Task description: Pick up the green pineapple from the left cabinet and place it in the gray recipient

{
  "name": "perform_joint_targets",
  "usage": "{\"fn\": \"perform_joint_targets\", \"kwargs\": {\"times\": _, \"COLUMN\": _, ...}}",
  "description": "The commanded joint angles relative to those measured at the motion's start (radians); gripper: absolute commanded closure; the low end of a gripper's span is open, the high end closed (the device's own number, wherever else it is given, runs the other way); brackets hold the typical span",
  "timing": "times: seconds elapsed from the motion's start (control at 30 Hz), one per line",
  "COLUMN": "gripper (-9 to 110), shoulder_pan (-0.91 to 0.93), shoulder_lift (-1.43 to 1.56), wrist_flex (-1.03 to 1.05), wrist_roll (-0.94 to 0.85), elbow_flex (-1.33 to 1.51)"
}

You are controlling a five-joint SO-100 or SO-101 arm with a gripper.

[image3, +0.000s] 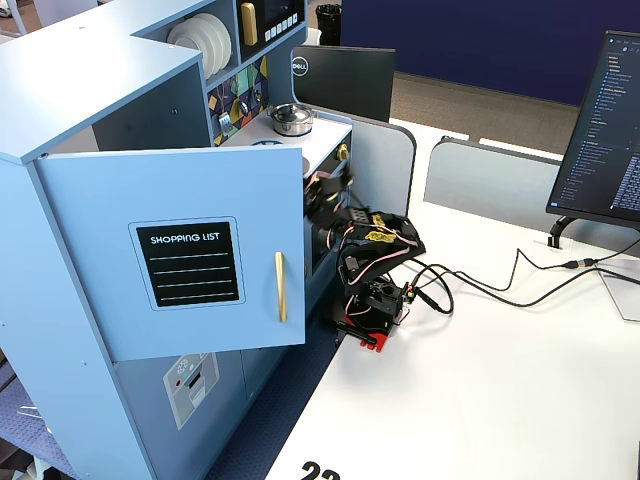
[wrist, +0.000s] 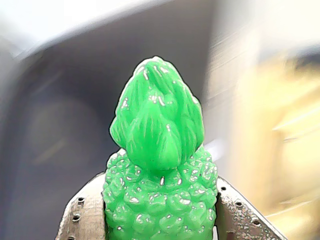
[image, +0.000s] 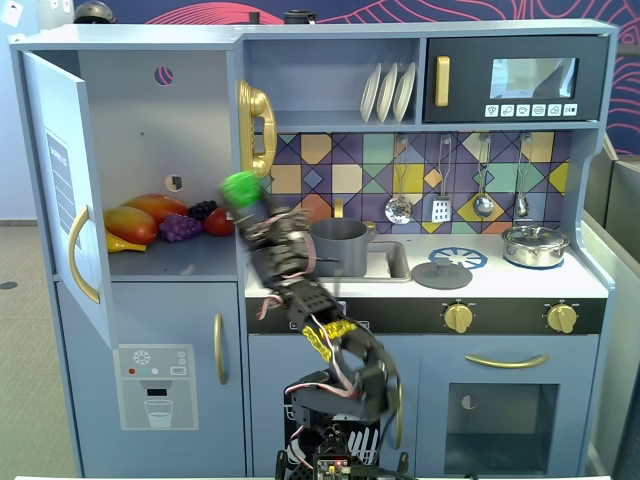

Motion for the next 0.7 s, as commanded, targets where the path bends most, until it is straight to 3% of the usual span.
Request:
{"fn": "perform_joint_targets", "kwargs": {"times": 0.0, "gripper": 101, "shoulder_pan": 0.301, "shoulder_lift": 0.057, "wrist_flex": 0.106, "wrist_roll": 0.166, "elbow_flex": -0.084}}
{"fn": "perform_joint_targets", "kwargs": {"times": 0.1, "gripper": 101, "shoulder_pan": 0.431, "shoulder_lift": -0.005, "wrist_flex": 0.267, "wrist_roll": 0.244, "elbow_flex": -0.189}}
{"fn": "perform_joint_targets", "kwargs": {"times": 0.3, "gripper": 101, "shoulder_pan": 0.551, "shoulder_lift": -0.264, "wrist_flex": 0.603, "wrist_roll": 0.225, "elbow_flex": -0.459}}
{"fn": "perform_joint_targets", "kwargs": {"times": 0.67, "gripper": 101, "shoulder_pan": 0.623, "shoulder_lift": -0.712, "wrist_flex": 0.707, "wrist_roll": 0.106, "elbow_flex": -0.678}}
